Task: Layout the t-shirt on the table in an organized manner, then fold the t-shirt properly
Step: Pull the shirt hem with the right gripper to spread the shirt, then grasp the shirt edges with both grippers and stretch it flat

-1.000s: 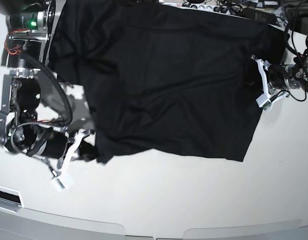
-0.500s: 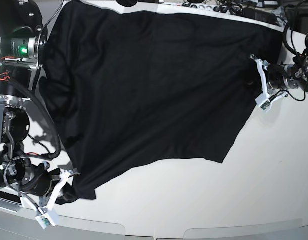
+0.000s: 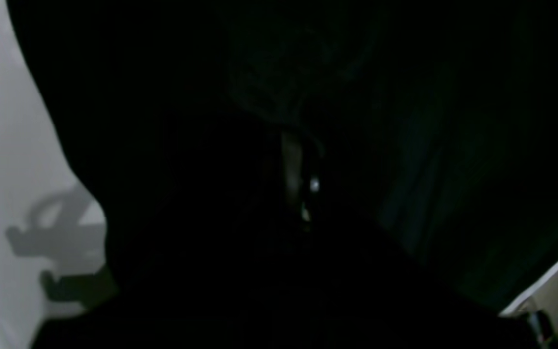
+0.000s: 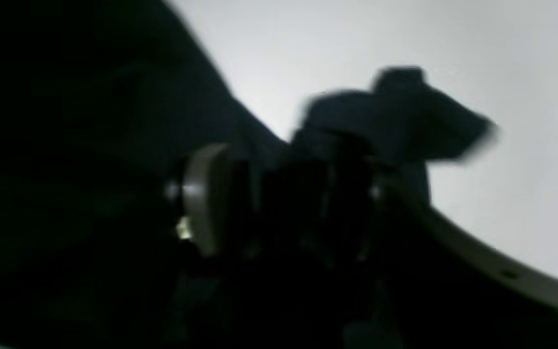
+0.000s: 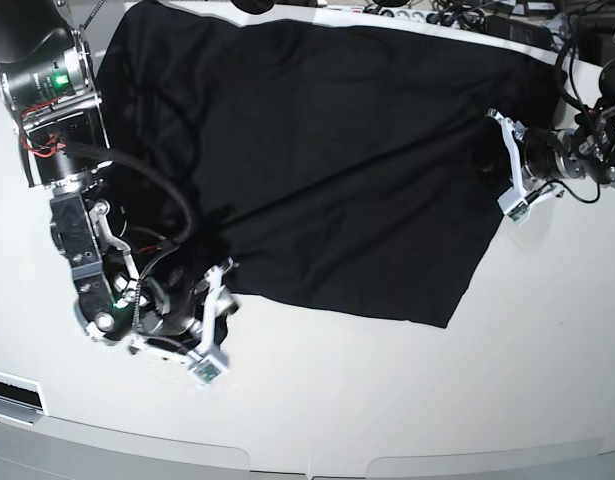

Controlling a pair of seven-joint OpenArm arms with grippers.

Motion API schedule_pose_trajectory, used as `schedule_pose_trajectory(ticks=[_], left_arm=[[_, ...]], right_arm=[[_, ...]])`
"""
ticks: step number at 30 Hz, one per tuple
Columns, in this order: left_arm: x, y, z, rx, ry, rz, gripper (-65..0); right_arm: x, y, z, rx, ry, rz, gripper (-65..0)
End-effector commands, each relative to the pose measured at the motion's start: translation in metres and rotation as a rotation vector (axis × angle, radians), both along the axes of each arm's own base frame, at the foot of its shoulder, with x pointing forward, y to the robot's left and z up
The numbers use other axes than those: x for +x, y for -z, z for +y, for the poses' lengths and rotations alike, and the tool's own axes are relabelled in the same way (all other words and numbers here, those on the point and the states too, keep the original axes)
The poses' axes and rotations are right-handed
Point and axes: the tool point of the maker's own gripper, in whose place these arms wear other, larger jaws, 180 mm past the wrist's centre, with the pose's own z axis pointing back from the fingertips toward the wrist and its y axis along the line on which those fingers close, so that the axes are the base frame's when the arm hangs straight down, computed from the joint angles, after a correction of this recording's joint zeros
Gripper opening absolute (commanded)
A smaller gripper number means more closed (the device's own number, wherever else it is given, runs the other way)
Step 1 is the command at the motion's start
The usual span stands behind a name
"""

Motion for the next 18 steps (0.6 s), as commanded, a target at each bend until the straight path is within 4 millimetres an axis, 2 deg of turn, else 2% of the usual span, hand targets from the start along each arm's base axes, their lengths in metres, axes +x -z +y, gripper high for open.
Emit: schedule_pose_trajectory(ticks=[1, 3, 6, 8, 11, 14, 18], left_arm=[[0.002, 0.0, 0.02, 0.091, -0.003, 0.0, -65.0], [0.007, 0.003, 0.041, 0.19, -0.07, -0.014, -65.0], [0.018, 0.0, 0.084, 0.392, -0.201, -0.071, -65.0], [0.024, -0.006, 0.112, 0.516, -0.293, -0.12, -65.0], [0.024, -0.013, 0.141, 0.632, -0.389, -0.155, -65.0], [0.016, -0.008, 0.146, 0.642, -0.411, -0.127, -65.0], [0.007, 0.004, 0.127, 0.561, -0.339, -0.063, -65.0]], right_arm=[[0.017, -0.026, 0.004, 0.028, -0.01, -0.064, -27.3], [0.019, -0.034, 0.007, 0.047, -0.018, -0.055, -27.3], [0.026, -0.046, 0.002, 0.034, -0.01, -0.064, -27.3], [0.034, -0.054, -0.007, 0.028, 0.043, -0.067, -27.3], [0.044, -0.064, -0.022, 0.04, 0.114, -0.075, -27.3], [0.05, -0.073, -0.035, 0.074, 0.164, -0.091, -27.3], [0.044, -0.074, -0.041, 0.127, 0.181, -0.03, -27.3]])
